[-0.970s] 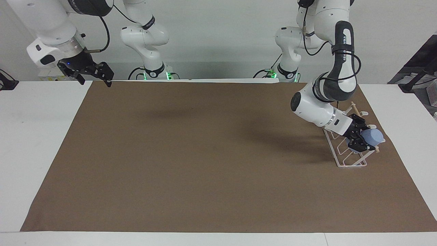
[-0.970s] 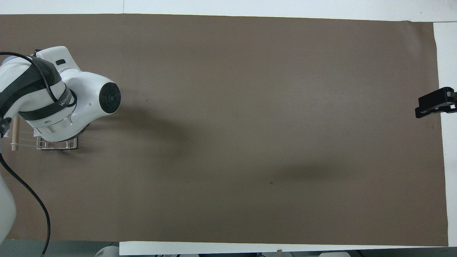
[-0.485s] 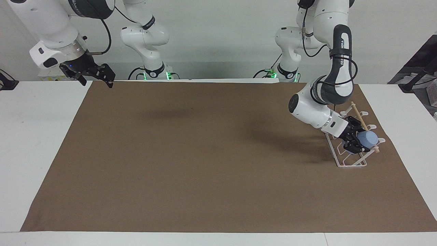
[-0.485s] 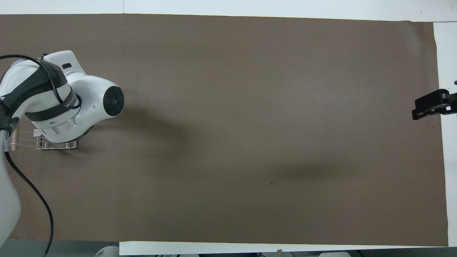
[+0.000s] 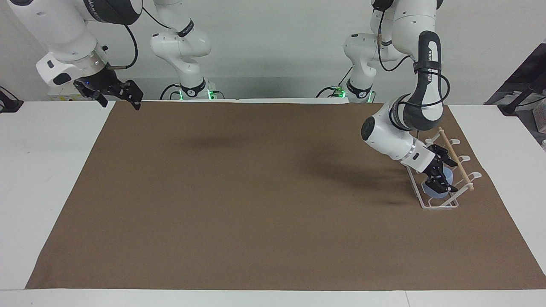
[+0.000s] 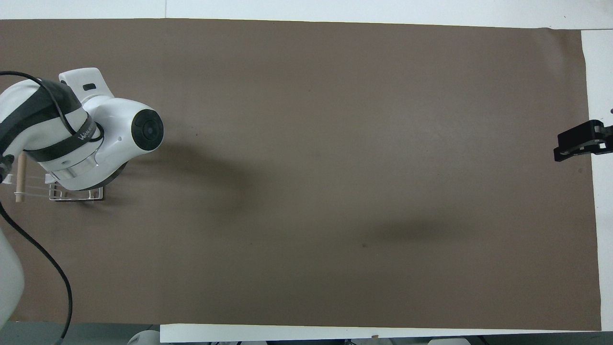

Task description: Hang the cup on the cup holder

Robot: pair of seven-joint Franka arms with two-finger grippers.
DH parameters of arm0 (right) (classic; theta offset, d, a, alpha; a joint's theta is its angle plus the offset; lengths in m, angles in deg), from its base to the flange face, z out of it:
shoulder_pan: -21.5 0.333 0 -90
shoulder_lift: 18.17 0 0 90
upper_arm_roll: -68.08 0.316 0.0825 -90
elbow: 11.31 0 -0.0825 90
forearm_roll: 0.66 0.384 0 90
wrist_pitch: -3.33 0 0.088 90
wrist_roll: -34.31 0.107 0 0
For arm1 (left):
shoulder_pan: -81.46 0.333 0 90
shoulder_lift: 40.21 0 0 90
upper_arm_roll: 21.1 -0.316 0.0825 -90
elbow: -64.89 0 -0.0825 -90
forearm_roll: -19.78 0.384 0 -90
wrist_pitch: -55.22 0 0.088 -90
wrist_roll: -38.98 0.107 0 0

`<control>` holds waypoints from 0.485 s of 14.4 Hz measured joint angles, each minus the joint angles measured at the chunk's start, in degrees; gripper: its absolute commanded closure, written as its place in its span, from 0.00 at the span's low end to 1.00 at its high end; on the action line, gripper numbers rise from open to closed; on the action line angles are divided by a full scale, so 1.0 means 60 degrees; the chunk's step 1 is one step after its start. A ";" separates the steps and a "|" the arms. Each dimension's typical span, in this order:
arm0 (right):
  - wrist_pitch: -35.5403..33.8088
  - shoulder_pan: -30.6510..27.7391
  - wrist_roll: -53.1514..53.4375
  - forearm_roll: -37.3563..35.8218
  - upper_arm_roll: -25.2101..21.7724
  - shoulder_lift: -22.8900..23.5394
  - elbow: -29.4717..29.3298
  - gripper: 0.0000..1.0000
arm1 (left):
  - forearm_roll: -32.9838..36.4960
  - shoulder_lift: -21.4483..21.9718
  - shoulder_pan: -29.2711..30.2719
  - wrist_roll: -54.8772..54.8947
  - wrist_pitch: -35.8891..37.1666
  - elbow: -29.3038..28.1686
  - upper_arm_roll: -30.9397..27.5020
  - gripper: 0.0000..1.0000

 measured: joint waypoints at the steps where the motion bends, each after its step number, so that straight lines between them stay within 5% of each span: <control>1: 0.0000 0.0000 0.0000 0.0000 0.0000 0.0000 0.0000 0.01 | -0.0659 0.0055 0.0001 0.0735 -0.0003 0.0268 -0.0006 0.00; 7: 0.0000 0.0001 0.0000 0.0006 0.0000 0.0000 0.0005 0.01 | -0.4228 0.0279 0.0055 0.4434 -0.0003 0.2314 -0.0052 0.00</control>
